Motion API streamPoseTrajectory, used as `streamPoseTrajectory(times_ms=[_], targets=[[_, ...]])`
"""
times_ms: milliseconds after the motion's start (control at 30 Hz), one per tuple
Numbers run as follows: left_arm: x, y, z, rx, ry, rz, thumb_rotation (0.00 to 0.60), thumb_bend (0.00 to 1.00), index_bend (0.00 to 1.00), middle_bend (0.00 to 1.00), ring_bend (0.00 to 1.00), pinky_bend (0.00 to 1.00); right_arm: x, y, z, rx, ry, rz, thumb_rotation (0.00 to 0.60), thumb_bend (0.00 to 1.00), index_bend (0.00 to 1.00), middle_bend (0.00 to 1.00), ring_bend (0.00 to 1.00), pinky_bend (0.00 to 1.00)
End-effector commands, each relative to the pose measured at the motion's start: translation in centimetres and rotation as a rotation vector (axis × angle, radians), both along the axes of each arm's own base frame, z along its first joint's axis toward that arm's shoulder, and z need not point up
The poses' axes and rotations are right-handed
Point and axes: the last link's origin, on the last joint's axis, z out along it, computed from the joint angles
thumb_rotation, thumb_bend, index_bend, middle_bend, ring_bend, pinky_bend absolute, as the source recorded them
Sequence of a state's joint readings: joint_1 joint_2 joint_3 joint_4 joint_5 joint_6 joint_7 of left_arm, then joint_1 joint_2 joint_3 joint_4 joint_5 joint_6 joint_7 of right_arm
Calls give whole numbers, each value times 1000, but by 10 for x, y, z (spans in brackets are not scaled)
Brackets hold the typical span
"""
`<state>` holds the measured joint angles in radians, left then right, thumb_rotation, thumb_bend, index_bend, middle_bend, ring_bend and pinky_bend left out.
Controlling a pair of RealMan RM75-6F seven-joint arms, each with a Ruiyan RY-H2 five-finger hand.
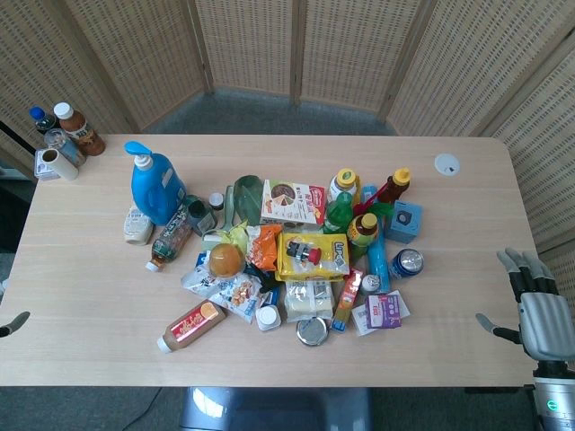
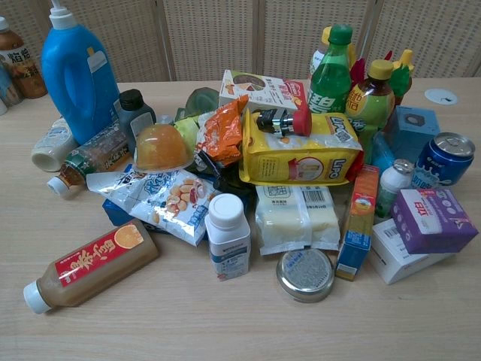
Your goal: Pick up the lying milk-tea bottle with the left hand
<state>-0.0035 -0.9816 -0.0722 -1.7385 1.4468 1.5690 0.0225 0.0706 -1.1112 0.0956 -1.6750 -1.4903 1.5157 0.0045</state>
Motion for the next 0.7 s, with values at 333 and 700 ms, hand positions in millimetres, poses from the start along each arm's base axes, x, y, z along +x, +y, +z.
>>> streamPoseTrajectory(times_ms=[333, 700], targets=[[1, 16, -11, -67, 75, -129, 600, 18, 20, 0, 0, 0, 0, 0, 0, -4, 8, -3, 600, 0, 0, 0, 0, 0], [22, 58, -33, -287, 503, -747, 600, 17, 0, 0, 0, 0, 1, 1, 3, -17, 2, 1, 600, 0, 0, 0, 0, 0]])
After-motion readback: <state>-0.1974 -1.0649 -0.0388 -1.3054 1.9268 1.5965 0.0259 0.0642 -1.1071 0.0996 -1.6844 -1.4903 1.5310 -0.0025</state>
